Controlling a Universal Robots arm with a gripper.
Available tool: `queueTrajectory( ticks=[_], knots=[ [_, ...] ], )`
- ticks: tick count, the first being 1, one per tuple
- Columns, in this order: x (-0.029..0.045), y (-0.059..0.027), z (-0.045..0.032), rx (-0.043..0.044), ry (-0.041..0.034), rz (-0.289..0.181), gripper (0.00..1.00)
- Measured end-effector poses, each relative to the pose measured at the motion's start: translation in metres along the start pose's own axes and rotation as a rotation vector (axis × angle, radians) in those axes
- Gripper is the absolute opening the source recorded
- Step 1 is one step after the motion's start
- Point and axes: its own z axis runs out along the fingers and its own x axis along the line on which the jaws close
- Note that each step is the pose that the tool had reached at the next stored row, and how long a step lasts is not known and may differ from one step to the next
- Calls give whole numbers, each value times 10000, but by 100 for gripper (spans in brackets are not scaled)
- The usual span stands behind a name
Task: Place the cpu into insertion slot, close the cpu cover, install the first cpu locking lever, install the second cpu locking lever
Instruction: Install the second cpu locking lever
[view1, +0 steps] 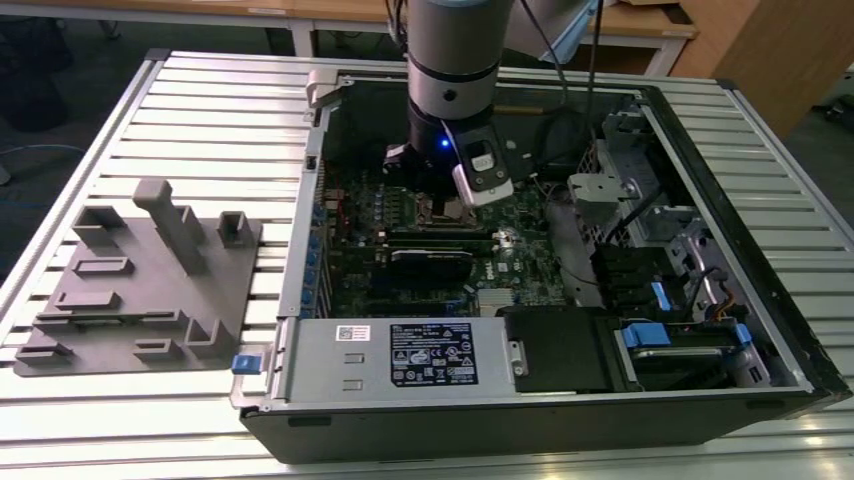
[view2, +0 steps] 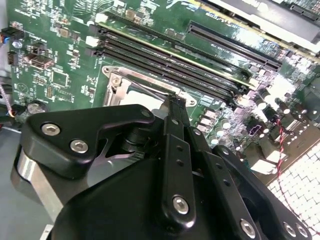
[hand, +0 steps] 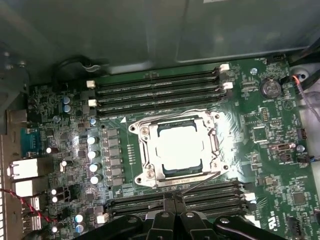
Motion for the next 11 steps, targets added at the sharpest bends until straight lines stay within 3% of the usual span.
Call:
queueTrajectory(
  ticks=[11],
  knots=[
    [80,-66,110,-5,-26,-3,11]
  ],
)
